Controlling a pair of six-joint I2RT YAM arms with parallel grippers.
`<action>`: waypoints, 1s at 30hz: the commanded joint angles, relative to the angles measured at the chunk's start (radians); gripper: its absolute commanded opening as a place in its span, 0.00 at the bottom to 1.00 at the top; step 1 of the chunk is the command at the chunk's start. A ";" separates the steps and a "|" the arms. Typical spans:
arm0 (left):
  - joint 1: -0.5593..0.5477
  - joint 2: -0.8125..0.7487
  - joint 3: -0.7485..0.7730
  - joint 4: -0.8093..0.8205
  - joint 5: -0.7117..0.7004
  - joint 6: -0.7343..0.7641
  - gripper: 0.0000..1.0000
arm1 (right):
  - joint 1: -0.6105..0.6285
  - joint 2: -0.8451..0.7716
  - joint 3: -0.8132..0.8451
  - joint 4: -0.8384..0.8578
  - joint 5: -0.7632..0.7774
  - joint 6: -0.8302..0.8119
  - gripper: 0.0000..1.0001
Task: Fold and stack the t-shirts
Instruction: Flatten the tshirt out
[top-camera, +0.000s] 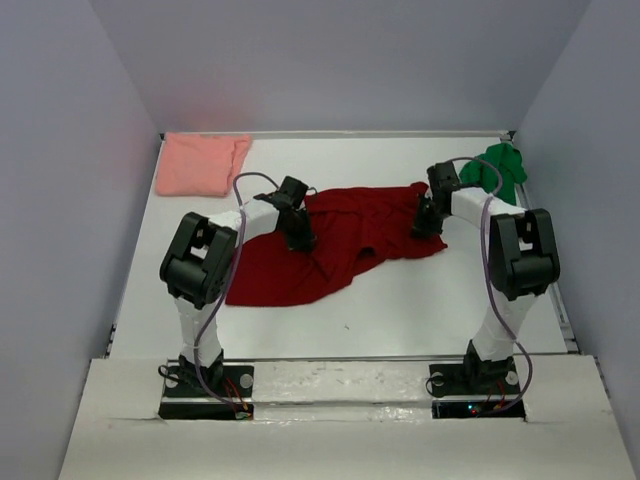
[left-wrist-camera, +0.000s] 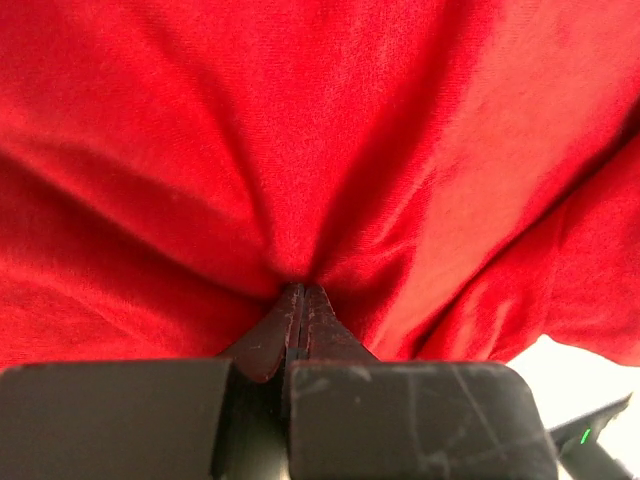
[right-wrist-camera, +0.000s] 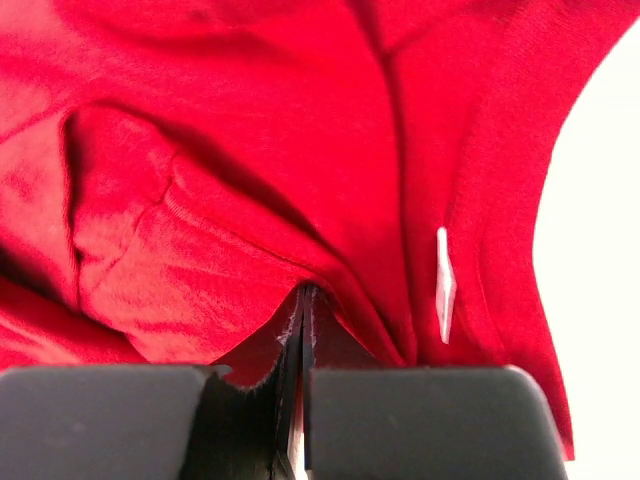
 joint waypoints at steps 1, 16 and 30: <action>-0.062 -0.199 -0.163 -0.056 -0.020 -0.092 0.00 | 0.006 -0.138 -0.191 -0.003 0.038 0.041 0.00; -0.125 -0.537 -0.097 -0.185 -0.266 -0.029 0.00 | 0.094 -0.595 -0.205 -0.139 0.070 -0.006 0.14; -0.176 -0.403 0.049 -0.188 -0.221 0.012 0.00 | 0.215 -0.367 -0.097 -0.070 -0.063 -0.025 0.00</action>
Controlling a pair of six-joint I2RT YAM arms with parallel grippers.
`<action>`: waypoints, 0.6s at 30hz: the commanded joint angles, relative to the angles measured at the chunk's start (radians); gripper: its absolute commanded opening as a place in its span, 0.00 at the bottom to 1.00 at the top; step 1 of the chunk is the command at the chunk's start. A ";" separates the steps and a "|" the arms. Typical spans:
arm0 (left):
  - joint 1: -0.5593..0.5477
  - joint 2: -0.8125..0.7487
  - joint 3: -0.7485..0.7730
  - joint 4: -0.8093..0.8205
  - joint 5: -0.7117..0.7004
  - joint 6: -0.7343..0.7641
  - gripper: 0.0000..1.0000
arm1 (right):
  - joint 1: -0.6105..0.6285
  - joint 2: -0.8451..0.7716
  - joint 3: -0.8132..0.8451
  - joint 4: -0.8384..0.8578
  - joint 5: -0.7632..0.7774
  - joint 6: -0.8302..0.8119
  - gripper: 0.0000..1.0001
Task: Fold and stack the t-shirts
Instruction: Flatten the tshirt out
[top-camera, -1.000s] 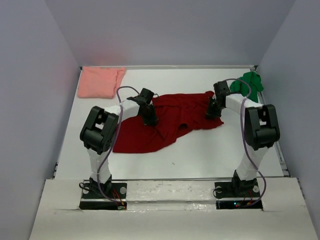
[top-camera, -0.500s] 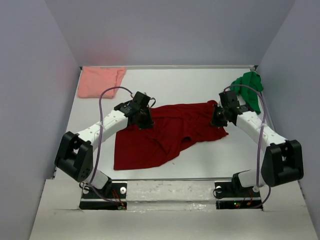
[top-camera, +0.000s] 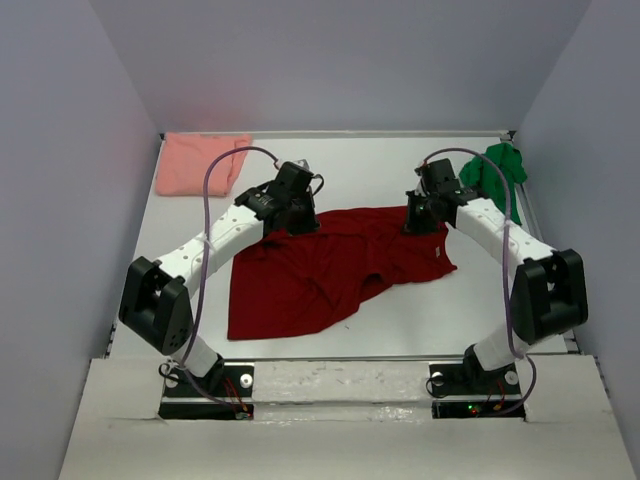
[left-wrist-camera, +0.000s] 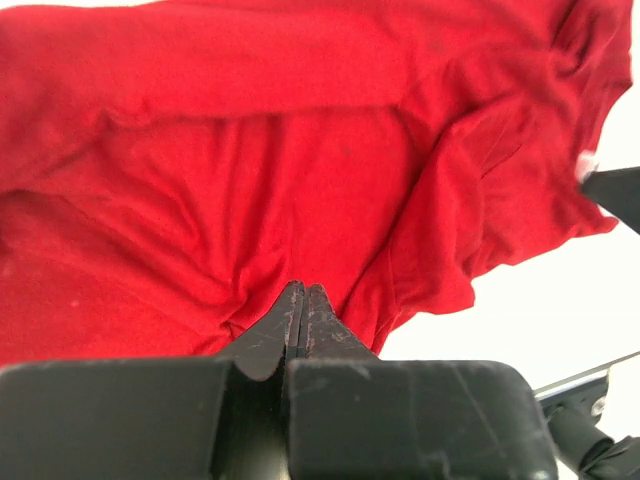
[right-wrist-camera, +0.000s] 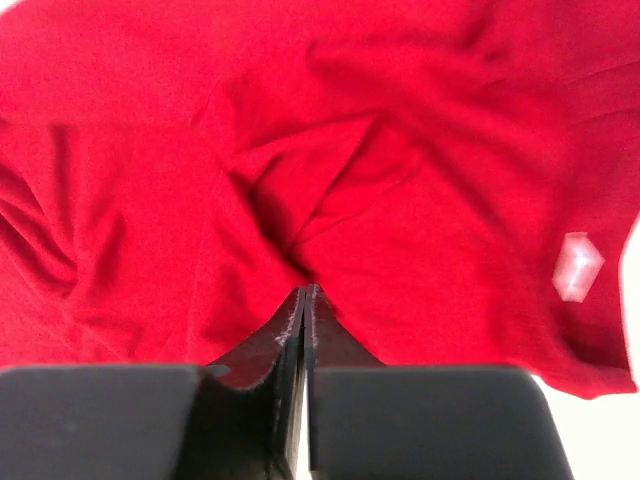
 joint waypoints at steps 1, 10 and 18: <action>-0.026 0.002 0.047 -0.033 -0.038 0.022 0.00 | 0.114 0.015 -0.002 0.024 -0.003 0.005 0.00; -0.032 0.003 0.133 -0.075 -0.095 0.039 0.00 | 0.263 -0.026 -0.116 0.058 0.105 0.093 0.00; -0.033 -0.040 0.150 -0.086 -0.113 0.053 0.00 | 0.263 0.018 -0.064 0.050 0.232 0.071 0.02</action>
